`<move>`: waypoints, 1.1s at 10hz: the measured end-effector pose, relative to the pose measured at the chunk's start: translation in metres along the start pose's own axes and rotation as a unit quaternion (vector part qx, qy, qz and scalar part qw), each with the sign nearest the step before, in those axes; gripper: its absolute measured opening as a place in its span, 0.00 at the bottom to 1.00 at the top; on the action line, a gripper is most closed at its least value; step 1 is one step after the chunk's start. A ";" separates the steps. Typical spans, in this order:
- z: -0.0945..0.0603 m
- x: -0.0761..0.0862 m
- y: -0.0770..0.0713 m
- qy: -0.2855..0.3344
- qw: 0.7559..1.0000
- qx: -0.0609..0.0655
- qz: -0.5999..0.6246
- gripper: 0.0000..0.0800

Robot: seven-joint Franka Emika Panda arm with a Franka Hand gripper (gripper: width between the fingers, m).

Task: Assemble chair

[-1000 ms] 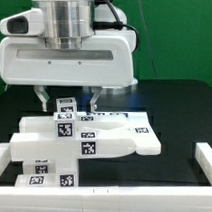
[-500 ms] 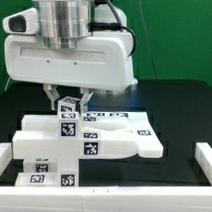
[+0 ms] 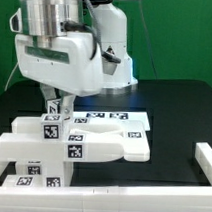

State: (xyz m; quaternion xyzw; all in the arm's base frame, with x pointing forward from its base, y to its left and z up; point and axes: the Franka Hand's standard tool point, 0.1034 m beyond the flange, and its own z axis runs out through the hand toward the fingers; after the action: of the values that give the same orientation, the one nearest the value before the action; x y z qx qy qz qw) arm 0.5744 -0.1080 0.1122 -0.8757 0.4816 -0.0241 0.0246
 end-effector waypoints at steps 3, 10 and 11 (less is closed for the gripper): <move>0.000 0.003 0.003 -0.016 0.985 0.017 0.171 0.36; 0.007 -0.014 -0.001 -0.022 1.000 0.015 -0.007 0.76; 0.007 -0.016 -0.002 -0.022 0.997 0.015 -0.077 0.80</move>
Offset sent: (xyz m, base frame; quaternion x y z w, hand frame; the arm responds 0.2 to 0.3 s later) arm -0.0025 -0.0053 -0.0017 0.0255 -0.0477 0.2209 0.9738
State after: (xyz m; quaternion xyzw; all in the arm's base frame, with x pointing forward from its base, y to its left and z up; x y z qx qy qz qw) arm 0.5674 -0.0931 0.1052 -0.9103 0.4112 -0.0133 0.0462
